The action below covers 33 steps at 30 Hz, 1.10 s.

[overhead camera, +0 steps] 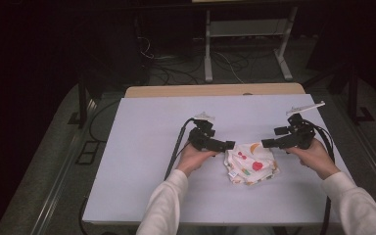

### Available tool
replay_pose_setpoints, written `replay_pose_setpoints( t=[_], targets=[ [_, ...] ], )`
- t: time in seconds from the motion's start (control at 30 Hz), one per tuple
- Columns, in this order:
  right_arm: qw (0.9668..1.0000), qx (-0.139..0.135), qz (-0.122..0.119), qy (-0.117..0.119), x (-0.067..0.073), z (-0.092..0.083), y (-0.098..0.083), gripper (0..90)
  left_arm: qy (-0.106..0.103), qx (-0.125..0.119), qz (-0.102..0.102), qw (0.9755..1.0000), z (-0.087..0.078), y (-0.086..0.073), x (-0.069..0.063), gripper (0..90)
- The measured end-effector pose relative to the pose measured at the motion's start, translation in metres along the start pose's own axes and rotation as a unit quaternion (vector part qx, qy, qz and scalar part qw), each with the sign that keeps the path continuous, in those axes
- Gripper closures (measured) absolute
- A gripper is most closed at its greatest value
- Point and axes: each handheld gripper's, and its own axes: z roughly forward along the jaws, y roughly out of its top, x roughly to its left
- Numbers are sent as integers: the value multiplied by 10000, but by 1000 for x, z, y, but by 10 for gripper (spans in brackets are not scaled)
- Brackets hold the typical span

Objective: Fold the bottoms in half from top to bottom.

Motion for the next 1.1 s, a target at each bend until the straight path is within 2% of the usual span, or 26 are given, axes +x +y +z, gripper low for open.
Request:
replay_pose_setpoints(
  t=[0.07,0.2,0.43,0.53,0.77,0.97,1.1],
  targets=[
    [10000,28,3,-15,-4,1,1,0,17,122,9,9999,2,-1,3,0],
    [10000,20,38,-43,-11,1,1,0,-5,214,-15,9998,5,-3,5,0],
    [9999,45,107,-63,-22,6,-1,0,-31,159,-149,9998,10,-4,12,2],
    [9998,97,129,-77,-26,10,-2,0,-43,136,-127,9998,12,-5,13,51],
    [9997,165,179,-98,-34,18,-4,1,-201,45,-236,9995,18,-7,17,133],
    [9995,188,241,24,-42,23,-6,80,-281,105,-232,9993,26,-10,17,166],
    [9995,200,224,81,-46,27,-8,138,-341,171,-306,9988,32,-13,19,211]
  ],
)
